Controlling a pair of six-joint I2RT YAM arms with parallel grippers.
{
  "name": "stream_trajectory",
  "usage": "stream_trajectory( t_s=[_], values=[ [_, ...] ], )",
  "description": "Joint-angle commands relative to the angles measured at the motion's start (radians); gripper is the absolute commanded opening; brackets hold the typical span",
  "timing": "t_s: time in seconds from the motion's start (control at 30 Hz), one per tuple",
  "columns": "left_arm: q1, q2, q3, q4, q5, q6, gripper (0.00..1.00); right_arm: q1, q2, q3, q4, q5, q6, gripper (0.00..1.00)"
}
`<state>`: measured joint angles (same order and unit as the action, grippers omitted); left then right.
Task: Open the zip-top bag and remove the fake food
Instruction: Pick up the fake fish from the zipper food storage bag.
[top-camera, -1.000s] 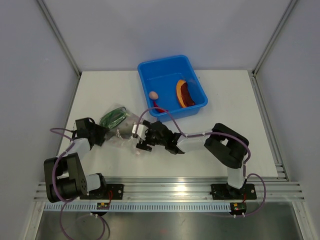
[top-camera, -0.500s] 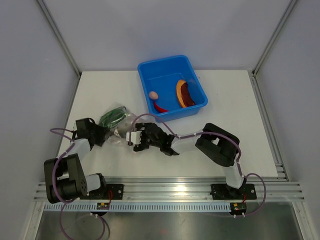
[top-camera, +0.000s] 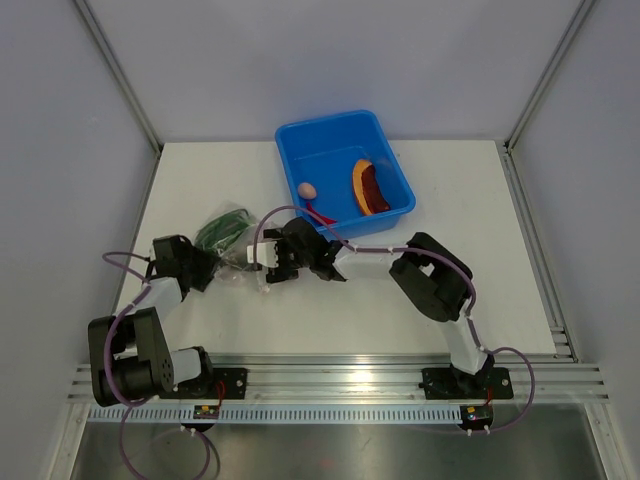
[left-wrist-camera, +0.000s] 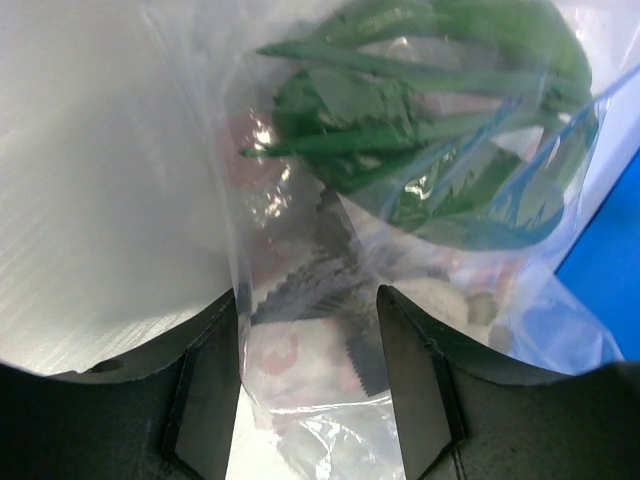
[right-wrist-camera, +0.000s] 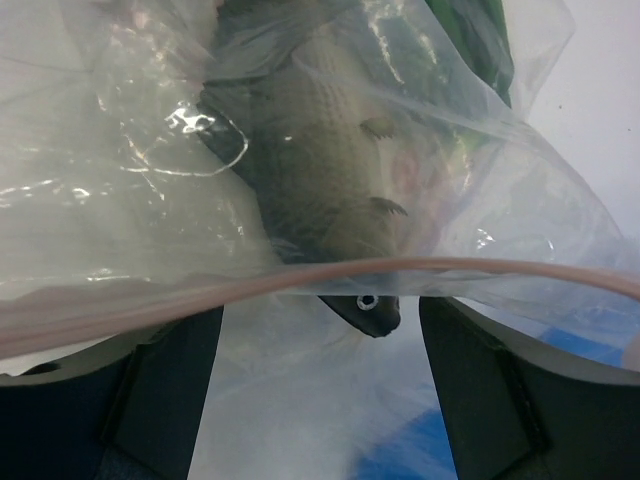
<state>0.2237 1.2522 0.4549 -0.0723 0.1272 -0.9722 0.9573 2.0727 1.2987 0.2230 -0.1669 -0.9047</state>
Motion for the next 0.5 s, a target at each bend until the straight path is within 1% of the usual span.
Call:
stream_trajectory(
  t_s=[0.0,0.13,0.3,0.43,0.47],
  values=[
    [-0.009,0.006,-0.001,0.061,0.038,0.035,0.57,-0.012,0.052,0.08,-0.083,-0.06,-0.04,0.86],
    [-0.012,0.01,0.002,0.062,0.04,0.04,0.56,-0.034,0.084,0.129,-0.109,-0.108,-0.04,0.86],
    [-0.024,0.019,0.008,0.066,0.049,0.041,0.57,-0.034,0.128,0.168,-0.114,-0.112,-0.062,0.87],
    [-0.056,0.038,0.018,0.066,0.048,0.043,0.55,-0.038,0.165,0.22,-0.135,-0.131,-0.057,0.87],
    [-0.067,0.039,0.018,0.095,0.045,0.041,0.55,-0.04,0.184,0.244,-0.146,-0.141,-0.059,0.87]
  ],
)
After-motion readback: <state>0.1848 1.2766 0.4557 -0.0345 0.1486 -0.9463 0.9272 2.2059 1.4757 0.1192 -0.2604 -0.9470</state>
